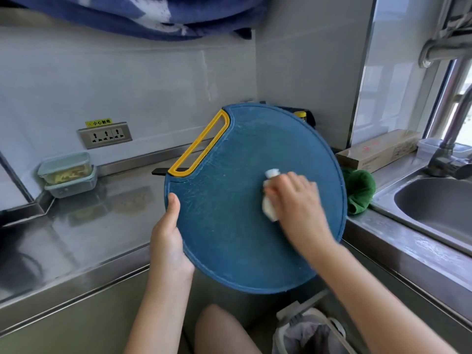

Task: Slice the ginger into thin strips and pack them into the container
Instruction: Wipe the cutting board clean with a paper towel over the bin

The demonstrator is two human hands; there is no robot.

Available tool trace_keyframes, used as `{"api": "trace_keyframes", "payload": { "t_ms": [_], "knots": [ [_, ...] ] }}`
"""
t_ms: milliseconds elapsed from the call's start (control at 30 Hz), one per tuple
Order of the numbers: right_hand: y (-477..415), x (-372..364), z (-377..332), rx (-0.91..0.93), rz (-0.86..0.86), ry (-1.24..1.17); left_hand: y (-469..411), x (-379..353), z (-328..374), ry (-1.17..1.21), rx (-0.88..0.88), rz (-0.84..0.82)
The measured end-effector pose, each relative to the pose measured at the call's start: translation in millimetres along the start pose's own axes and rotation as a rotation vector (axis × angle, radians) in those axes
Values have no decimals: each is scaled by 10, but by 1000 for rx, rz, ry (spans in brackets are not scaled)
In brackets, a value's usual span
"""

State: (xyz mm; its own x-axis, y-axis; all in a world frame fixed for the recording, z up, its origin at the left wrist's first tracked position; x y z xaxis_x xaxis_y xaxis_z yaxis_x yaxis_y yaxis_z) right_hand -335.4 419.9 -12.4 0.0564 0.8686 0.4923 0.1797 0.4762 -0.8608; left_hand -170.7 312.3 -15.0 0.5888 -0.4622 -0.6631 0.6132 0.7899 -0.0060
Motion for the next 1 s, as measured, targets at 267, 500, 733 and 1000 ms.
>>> {"api": "trace_keyframes", "payload": {
  "t_ms": [267,500,733,1000],
  "knots": [
    [238,-58,926,-546,-92,-304,-12,204,20,-95,15,110],
    [117,-85,758,-781,123,-489,-6,134,97,8,-65,59],
    [17,-45,632,-764,120,-473,207,69,-275,152,67,128],
    [-61,-114,-428,-166,74,-439,205,-140,-267,107,-28,173]
  ]
}}
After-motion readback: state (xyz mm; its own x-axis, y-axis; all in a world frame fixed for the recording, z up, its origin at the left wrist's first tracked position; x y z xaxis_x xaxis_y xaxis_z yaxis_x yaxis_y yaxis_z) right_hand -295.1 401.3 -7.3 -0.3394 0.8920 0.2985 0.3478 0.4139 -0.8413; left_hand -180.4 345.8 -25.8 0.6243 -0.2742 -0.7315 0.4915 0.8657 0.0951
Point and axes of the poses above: each hand's wrist, its own y-axis away from the middle knuckle, its own x-axis out of the back of the hand, z = x × y, the point moved 1 cm from there along -y, towards the middle knuckle, and after that the axes turned 6 degrees about x, right-handed, at the moved point
